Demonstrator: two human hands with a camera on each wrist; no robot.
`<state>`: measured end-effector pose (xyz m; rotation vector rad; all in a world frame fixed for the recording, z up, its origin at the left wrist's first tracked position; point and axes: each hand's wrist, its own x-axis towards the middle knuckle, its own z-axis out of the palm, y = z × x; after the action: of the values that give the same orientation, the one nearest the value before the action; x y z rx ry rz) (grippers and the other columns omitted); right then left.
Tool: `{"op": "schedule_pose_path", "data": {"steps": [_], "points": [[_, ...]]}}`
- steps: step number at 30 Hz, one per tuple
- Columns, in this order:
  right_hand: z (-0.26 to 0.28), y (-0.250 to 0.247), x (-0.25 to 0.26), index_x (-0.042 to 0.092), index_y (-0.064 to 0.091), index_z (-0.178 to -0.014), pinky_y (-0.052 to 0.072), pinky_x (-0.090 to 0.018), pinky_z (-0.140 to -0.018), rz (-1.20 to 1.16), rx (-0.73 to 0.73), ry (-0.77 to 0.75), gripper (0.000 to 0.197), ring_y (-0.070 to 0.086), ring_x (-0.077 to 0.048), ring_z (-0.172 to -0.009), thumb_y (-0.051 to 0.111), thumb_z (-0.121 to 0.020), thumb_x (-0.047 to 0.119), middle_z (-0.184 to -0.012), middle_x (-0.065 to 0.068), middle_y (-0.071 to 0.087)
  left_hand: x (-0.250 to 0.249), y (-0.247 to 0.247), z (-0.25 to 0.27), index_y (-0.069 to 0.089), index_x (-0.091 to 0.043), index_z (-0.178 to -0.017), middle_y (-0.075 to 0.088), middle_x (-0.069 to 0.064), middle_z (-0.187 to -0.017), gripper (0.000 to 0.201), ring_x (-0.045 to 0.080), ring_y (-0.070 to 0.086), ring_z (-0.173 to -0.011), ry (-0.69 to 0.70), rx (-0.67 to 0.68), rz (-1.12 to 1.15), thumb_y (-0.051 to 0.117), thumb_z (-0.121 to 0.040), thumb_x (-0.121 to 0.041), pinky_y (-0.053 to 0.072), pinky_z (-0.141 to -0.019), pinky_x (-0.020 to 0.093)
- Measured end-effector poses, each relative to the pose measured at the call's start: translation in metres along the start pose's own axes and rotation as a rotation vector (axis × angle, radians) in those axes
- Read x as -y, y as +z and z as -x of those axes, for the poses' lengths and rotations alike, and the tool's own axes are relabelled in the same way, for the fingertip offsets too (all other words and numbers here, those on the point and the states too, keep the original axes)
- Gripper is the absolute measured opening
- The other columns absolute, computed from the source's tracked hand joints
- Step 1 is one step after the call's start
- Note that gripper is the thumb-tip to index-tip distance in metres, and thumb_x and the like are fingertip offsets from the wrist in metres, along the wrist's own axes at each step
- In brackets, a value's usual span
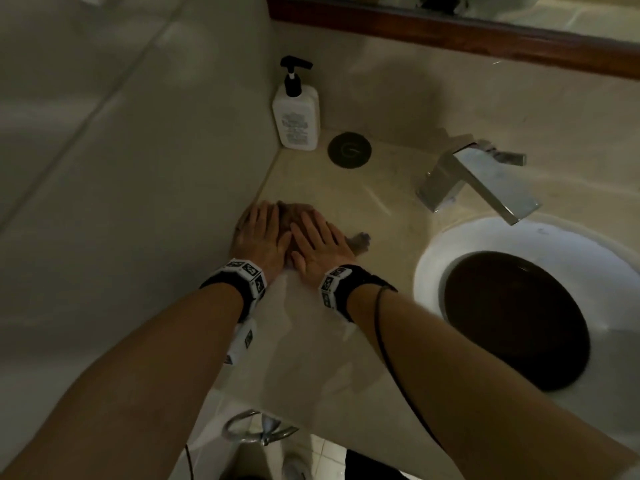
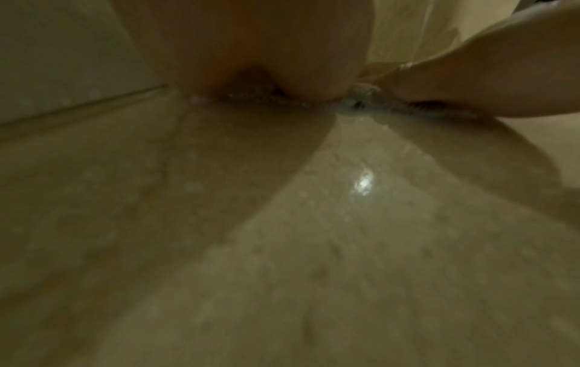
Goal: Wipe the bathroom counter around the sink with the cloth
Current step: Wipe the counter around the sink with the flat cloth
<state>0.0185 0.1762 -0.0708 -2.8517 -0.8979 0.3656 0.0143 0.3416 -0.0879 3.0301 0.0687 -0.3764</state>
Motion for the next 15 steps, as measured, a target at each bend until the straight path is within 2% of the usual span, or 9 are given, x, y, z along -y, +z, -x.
{"op": "schedule_pose_path", "data": {"steps": [3, 5, 7, 8, 10, 13, 15], "points": [[0.004, -0.002, 0.002, 0.019, 0.007, -0.151, -0.005, -0.036, -0.116, 0.021, -0.004, -0.001, 0.059, -0.006, -0.024, -0.147, 0.018, -0.099, 0.045, -0.16, -0.006, 0.0, -0.007, -0.005, 0.01, 0.014, -0.001, -0.149, 0.015, 0.019, -0.157, 0.071, 0.03, 0.013, -0.146, -0.045, -0.057, 0.026, 0.012, -0.097, -0.049, 0.008, -0.119, 0.043], [0.011, 0.0, 0.007, 0.017, 0.014, -0.151, -0.003, -0.035, -0.116, 0.019, -0.006, -0.004, 0.062, -0.002, -0.026, -0.147, 0.012, -0.096, 0.046, -0.16, -0.008, 0.005, -0.007, -0.004, 0.023, 0.015, -0.003, -0.15, 0.017, 0.018, -0.157, 0.075, 0.03, 0.014, -0.146, -0.065, -0.076, 0.038, 0.011, -0.094, -0.053, 0.012, -0.118, 0.044], [0.022, 0.005, 0.02, 0.015, 0.025, -0.148, 0.005, -0.037, -0.116, 0.002, -0.007, -0.004, 0.066, 0.009, -0.029, -0.146, 0.009, -0.093, 0.047, -0.157, -0.011, 0.017, -0.003, 0.001, 0.04, 0.015, -0.004, -0.15, 0.018, 0.017, -0.157, 0.077, 0.03, 0.015, -0.146, -0.065, -0.081, 0.014, 0.008, -0.092, -0.055, 0.013, -0.118, 0.044], [0.028, 0.008, 0.027, 0.014, 0.03, -0.147, 0.009, -0.039, -0.116, -0.009, -0.021, -0.001, 0.068, 0.013, -0.03, -0.145, 0.008, -0.092, 0.047, -0.156, -0.012, 0.022, -0.001, 0.005, 0.049, 0.014, -0.005, -0.15, 0.017, 0.016, -0.158, 0.073, 0.029, 0.014, -0.146, -0.061, -0.078, 0.003, 0.013, -0.096, -0.053, 0.012, -0.118, 0.044], [0.04, 0.013, 0.042, 0.014, 0.026, -0.149, 0.009, -0.041, -0.116, 0.0, -0.015, -0.005, 0.073, 0.01, -0.029, -0.146, 0.0, -0.089, 0.049, -0.157, -0.012, 0.017, 0.002, 0.009, 0.069, 0.013, -0.007, -0.151, 0.015, 0.013, -0.159, 0.066, 0.027, 0.011, -0.147, -0.049, -0.085, -0.012, 0.019, -0.099, -0.048, 0.012, -0.117, 0.044], [0.063, 0.018, 0.063, 0.018, 0.012, -0.151, 0.001, -0.04, -0.119, 0.043, 0.016, -0.011, 0.079, -0.001, -0.027, -0.147, -0.013, -0.084, 0.05, -0.16, -0.009, 0.004, 0.007, 0.015, 0.106, 0.009, -0.012, -0.152, 0.01, 0.01, -0.16, 0.07, 0.024, 0.007, -0.148, -0.051, -0.084, -0.043, 0.004, -0.094, -0.051, 0.012, -0.117, 0.045], [0.08, 0.023, 0.078, 0.02, 0.008, -0.152, 0.0, -0.04, -0.119, 0.081, 0.037, -0.014, 0.08, -0.005, -0.026, -0.147, -0.017, -0.081, 0.05, -0.16, -0.007, -0.001, 0.013, 0.021, 0.13, 0.005, -0.015, -0.152, 0.005, 0.008, -0.161, 0.065, 0.023, 0.002, -0.148, -0.055, -0.069, -0.042, 0.009, -0.097, -0.05, 0.008, -0.118, 0.044]]}}
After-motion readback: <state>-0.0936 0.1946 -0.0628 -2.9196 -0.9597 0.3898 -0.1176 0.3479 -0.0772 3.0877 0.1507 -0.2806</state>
